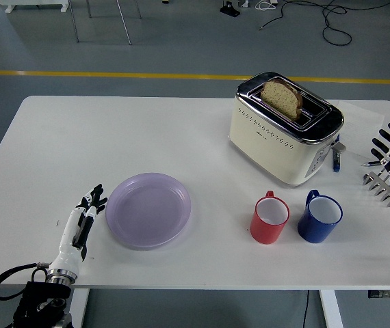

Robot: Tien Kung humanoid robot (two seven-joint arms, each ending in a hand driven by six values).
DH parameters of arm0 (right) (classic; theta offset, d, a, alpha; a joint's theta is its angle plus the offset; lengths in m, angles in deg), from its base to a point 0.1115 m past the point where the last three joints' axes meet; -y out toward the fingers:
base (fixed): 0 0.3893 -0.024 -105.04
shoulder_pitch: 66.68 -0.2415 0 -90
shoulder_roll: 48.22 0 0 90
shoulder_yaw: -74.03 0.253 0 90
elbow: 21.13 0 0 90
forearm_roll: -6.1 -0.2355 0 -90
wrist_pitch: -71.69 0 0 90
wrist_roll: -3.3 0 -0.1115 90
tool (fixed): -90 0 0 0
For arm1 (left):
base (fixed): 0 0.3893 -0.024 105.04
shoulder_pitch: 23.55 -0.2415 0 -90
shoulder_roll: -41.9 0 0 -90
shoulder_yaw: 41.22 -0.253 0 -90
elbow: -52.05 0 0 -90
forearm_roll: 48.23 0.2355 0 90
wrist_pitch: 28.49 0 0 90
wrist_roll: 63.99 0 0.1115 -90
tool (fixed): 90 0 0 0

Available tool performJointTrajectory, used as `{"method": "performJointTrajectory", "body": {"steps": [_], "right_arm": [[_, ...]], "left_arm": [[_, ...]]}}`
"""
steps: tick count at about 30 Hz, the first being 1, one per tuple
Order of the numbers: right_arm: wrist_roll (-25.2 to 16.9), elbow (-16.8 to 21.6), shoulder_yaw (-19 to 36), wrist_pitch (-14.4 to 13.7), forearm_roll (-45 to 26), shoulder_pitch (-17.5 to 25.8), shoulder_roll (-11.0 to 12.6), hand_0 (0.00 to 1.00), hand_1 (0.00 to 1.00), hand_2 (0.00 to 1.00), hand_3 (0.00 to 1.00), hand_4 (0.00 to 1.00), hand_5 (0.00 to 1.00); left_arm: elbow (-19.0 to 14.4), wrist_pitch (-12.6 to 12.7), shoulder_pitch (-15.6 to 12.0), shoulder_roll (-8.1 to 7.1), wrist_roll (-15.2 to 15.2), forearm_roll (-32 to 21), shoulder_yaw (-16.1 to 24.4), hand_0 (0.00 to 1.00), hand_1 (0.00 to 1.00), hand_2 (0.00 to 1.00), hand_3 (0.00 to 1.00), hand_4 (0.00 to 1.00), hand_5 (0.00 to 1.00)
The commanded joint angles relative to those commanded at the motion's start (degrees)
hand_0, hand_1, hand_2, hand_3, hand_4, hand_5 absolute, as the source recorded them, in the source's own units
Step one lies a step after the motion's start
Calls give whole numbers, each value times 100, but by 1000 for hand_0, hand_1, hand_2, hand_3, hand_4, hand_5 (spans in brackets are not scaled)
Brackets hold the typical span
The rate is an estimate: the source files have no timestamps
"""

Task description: Push plate across desktop,pick up the break from the machine,place the break in the plate

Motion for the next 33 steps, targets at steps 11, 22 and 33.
{"method": "performJointTrajectory", "body": {"steps": [11,22,33], "right_arm": [[0,4,2,5,-3,-39,-28,945,850,872,861,595,672],[1,14,-1,9,-3,-87,-34,943,851,871,861,593,672],[5,5,-27,7,-1,-123,-38,941,850,871,859,592,672]], "left_arm": [[-20,-82,62,29,-42,-27,-69,852,893,965,936,570,998],[-37,-242,195,47,-139,-18,-169,827,876,955,932,569,998],[-42,-437,342,64,-227,-124,-304,818,866,950,927,570,998]]}}
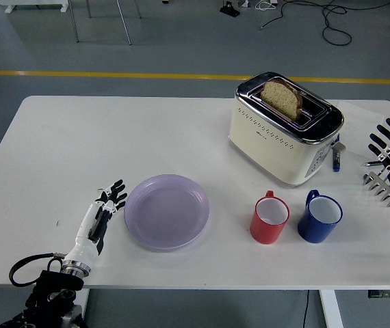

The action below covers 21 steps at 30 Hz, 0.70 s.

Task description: Push plate across desktop,pick up the break from the machine,place the break in the plate

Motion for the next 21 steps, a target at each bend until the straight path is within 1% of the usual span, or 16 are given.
{"method": "performJointTrajectory", "body": {"steps": [6,11,21], "right_arm": [[1,-2,0,-3,1,-1,2,941,850,871,859,590,671],[0,-4,-22,-2,2,-12,-10,941,850,871,860,590,670],[-1,-11,-36,-4,-1,-17,-31,941,850,871,860,590,670]], "left_arm": [[81,-26,90,17,-10,-99,-128,812,866,947,927,571,998],[155,-38,186,21,-2,-180,-309,810,865,946,924,572,998],[215,-92,311,62,11,-276,-431,810,864,945,921,571,998]]}}
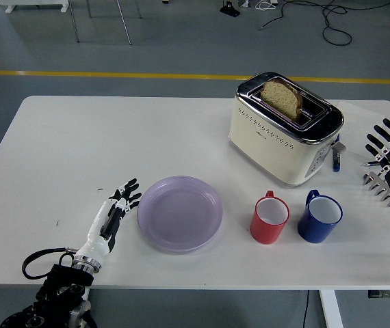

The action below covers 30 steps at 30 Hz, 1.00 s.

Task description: Push plate across desktop,pick up the break from the machine,place the break in the plate

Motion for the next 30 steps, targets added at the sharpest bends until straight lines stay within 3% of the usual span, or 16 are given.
{"method": "performJointTrajectory", "body": {"steps": [14,19,23,30], "right_arm": [[1,7,-49,-1,-3,-9,-16,940,850,869,860,591,669],[6,64,-63,6,11,-37,-6,938,846,852,858,592,670],[16,148,-64,45,148,-104,9,938,846,852,858,592,670],[0,199,-259,-30,646,-541,246,922,839,841,854,592,670]], "left_arm": [[-37,-92,67,5,-5,-168,-156,805,860,941,916,569,998],[-243,123,34,9,38,133,25,808,860,938,912,572,998],[-474,467,-106,37,103,419,457,808,860,938,912,572,998],[-1072,734,-609,-3,158,682,1478,836,876,942,917,570,998]]}}
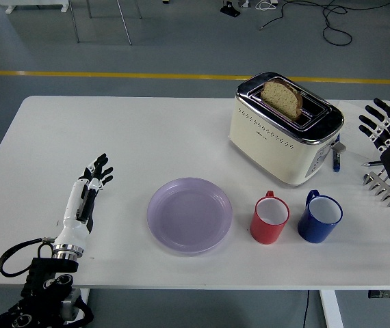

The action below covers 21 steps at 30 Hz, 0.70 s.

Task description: Push plate across desktop,pick up the break from the machine,place the break in the plate

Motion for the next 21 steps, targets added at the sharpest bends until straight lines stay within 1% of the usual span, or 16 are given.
{"method": "performJointTrajectory", "body": {"steps": [2,4,5,6,7,9,11,12,13,15,16,18,19,21], "right_arm": [[-17,-75,-188,-107,289,-295,205,927,841,853,855,596,661],[-20,-110,-248,-151,401,-400,269,927,841,853,855,596,661],[-15,-213,-420,-274,634,-633,440,927,841,853,855,596,661],[-5,-278,-541,-348,857,-844,555,927,841,853,855,596,661],[35,-373,-685,-418,1098,-1069,679,950,860,878,868,671,527],[101,-512,-917,-499,1533,-1457,837,950,860,878,868,671,527],[133,-580,-1059,-535,1785,-1716,904,950,860,878,868,671,527],[207,-770,-1271,-571,1996,-1934,1046,950,860,878,868,671,527],[272,-974,-1506,-582,2214,-2184,1157,969,891,920,895,729,426],[327,-1225,-1862,-571,2446,-2630,1237,969,891,920,895,729,426],[387,-1458,-2103,-517,2652,-2881,1290,969,891,920,895,729,426],[440,-1772,-2430,-446,2824,-3280,1296,969,891,920,895,729,426],[462,-1946,-2583,-403,2880,-3467,1283,974,898,933,912,750,387],[499,-2367,-2927,-295,3001,-3890,1226,974,898,933,912,750,387]], "left_arm": [[-269,60,-237,-80,13,36,293,842,881,943,919,567,998],[-345,78,-305,-112,14,46,375,842,881,943,919,567,998],[-501,104,-436,-173,13,62,506,842,881,943,919,567,998],[-593,115,-503,-207,10,79,576,842,881,943,919,567,998],[-693,130,-568,-246,6,90,640,841,879,943,918,567,998],[-815,138,-635,-296,-5,110,699,841,879,943,918,567,998],[-867,137,-662,-319,-14,121,720,841,879,943,918,567,998],[-999,139,-708,-386,-22,134,739,841,879,943,918,567,998],[-1099,140,-728,-422,-31,159,756,841,873,941,917,564,998],[-1174,132,-736,-443,-48,176,775,841,873,941,917,564,998],[-1240,113,-736,-450,-82,189,811,841,873,941,917,564,998],[-1286,101,-734,-445,-120,173,858,841,873,941,917,564,998],[-1298,97,-730,-440,-139,166,883,839,875,939,916,552,998],[-1306,86,-716,-425,-170,180,950,839,875,939,916,552,998]]}}
